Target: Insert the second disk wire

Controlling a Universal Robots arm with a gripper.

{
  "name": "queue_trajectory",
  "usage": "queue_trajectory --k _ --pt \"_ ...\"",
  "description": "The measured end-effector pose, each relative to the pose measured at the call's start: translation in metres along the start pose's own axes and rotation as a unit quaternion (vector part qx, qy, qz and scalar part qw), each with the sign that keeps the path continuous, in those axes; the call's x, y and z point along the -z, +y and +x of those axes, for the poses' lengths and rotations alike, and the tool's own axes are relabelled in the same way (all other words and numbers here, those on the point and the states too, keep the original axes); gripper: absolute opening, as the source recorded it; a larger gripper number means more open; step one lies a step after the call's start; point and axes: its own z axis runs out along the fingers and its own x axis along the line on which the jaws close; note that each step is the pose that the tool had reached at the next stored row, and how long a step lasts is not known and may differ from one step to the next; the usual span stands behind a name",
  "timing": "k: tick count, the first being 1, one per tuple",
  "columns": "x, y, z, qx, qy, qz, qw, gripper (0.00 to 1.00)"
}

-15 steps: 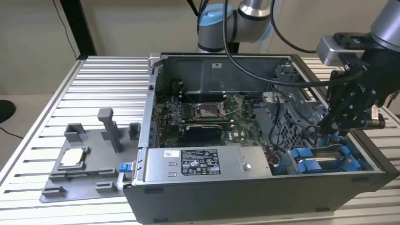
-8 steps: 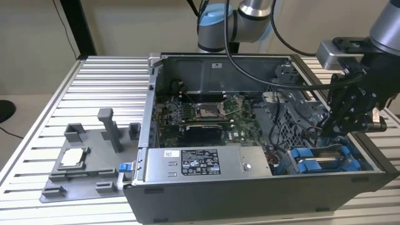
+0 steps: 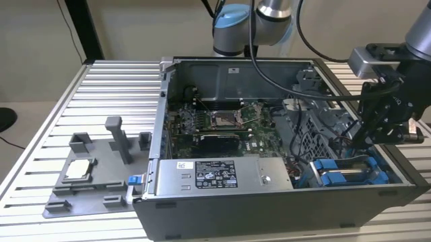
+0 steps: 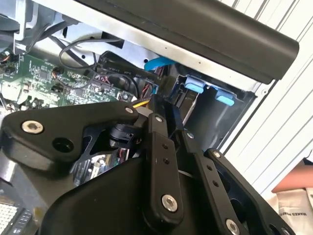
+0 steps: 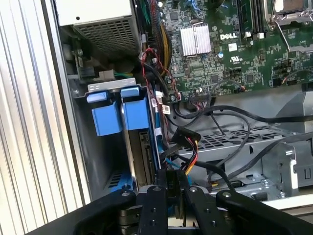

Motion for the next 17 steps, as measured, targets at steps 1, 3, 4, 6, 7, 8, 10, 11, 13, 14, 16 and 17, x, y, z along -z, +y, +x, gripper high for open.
queue_trajectory --k 1,3,4,6,7,8,10,11,13,14,16,17 --pt "-0.0003 -0.0004 0.0002 0.002 0.0 0.0 1.0 0.0" --pt "-0.0011 -0.0009 0.0008 0.008 -0.0001 -0.0002 0.99997 0.0" --pt "-0.0016 -0.0012 0.001 0.011 -0.0002 -0.0003 0.99994 0.0" --pt "-0.0024 -0.0016 0.0017 0.018 -0.0002 -0.0005 0.99984 0.0" --pt "-0.0027 -0.0017 0.0023 0.021 -0.0001 -0.0005 0.99978 0.0" --pt "-0.0032 -0.0018 0.0029 0.024 -0.0002 -0.0006 0.99972 0.0" --pt "-0.0039 -0.0022 0.0049 0.028 -0.0003 -0.0008 0.9996 0.0" --pt "-0.0043 -0.0024 0.0062 0.03 -0.0004 -0.0008 0.99955 0.0" --pt "-0.0047 -0.0028 0.0086 0.033 -0.0003 -0.0009 0.99946 0.0" --pt "-0.0049 -0.003 0.01 0.034 -0.0004 -0.0009 0.99941 0.0" --pt "-0.005 -0.0032 0.0127 0.039 -0.0005 -0.001 0.99925 0.0" --pt "-0.005 -0.003 0.0137 0.041 -0.0005 -0.001 0.99916 0.0"
